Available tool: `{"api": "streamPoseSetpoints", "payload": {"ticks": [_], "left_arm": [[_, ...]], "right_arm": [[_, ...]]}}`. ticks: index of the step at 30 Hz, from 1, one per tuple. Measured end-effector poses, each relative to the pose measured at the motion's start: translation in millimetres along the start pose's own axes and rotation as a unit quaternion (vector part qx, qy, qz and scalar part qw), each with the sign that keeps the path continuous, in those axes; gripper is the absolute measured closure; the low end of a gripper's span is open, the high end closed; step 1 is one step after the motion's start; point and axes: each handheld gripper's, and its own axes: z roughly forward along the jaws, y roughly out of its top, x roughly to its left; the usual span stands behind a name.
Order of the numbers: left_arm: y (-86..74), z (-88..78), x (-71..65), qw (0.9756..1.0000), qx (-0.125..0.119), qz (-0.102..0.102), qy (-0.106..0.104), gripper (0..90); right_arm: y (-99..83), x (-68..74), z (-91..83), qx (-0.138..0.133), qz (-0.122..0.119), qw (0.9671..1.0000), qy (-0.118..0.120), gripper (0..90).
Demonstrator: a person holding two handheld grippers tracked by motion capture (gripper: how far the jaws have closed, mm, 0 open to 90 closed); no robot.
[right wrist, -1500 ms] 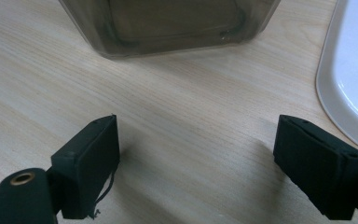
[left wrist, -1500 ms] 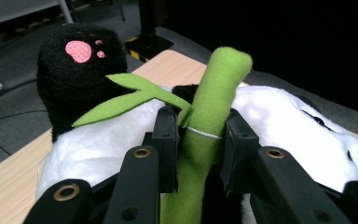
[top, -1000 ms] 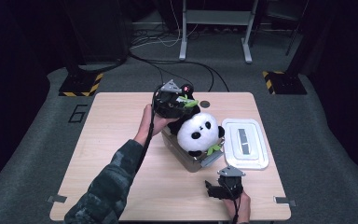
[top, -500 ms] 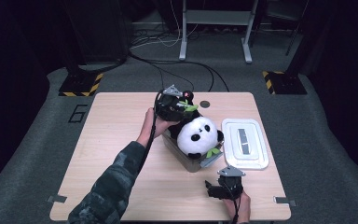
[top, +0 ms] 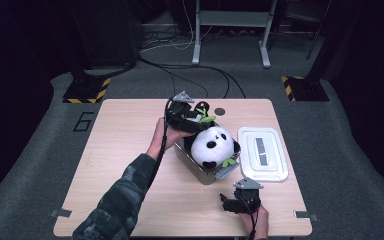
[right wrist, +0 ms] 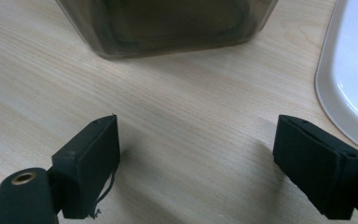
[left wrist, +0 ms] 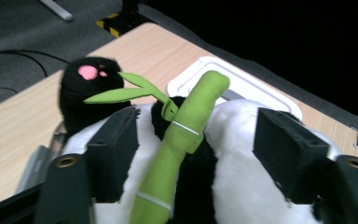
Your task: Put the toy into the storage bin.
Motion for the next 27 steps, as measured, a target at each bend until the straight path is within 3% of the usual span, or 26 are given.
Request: {"api": "streamPoseSetpoints", "payload": {"ticks": [2, 4, 6, 11, 15, 17, 20, 23, 25, 26, 27], "left_arm": [[-0.1, -5.6, -0.3, 0.9999, 0.002, -0.002, 0.016, 22.4], [-1.0, -7.0, 0.3, 0.9998, 0.006, -0.009, 0.019, 19.2], [-6.8, -5.9, 5.4, 0.9990, 0.023, -0.012, 0.035, 17.0], [-17.5, 1.2, 11.3, 0.9983, 0.037, -0.023, 0.037, 16.3], [-29.9, 14.9, 14.4, 0.9962, 0.069, -0.024, 0.048, 16.3], [-33.8, 18.1, 16.7, 0.9958, 0.072, -0.033, 0.046, 16.2], [-32.8, 16.0, 15.7, 0.9964, 0.062, -0.034, 0.047, 15.5], [-19.8, 7.0, 1.9, 0.9985, 0.027, -0.020, 0.044, 15.2], [-15.4, 6.0, -2.2, 0.9988, 0.023, -0.014, 0.041, 15.2], [-7.6, 8.4, -10.0, 0.9988, 0.021, 0.004, 0.044, 15.3], [-4.7, 11.6, -13.2, 0.9988, 0.027, 0.007, 0.040, 15.2]], "right_arm": [[0.0, -0.1, 0.1, 0.001, -0.001, 1.0000, -0.002, 14.1], [0.0, 0.1, 0.0, 0.000, 0.000, 1.0000, -0.001, 14.2], [0.1, 0.0, -0.1, 0.001, 0.000, 1.0000, 0.000, 14.2], [-0.1, 0.1, 0.2, -0.001, -0.001, 1.0000, -0.004, 14.2], [-0.1, 0.1, 0.2, -0.001, -0.001, 1.0000, -0.004, 14.2], [0.0, 0.2, 0.1, -0.001, 0.000, 1.0000, -0.002, 14.2], [0.0, 0.1, 0.1, 0.000, 0.000, 1.0000, -0.001, 14.2], [0.0, 0.1, 0.0, 0.000, 0.000, 1.0000, -0.001, 14.2], [0.0, 0.2, 0.2, -0.001, 0.000, 1.0000, -0.002, 14.2], [0.1, 0.0, -0.1, 0.001, 0.000, 1.0000, 0.000, 14.2], [0.0, -0.2, -0.1, 0.001, -0.001, 1.0000, -0.001, 14.2]]}}
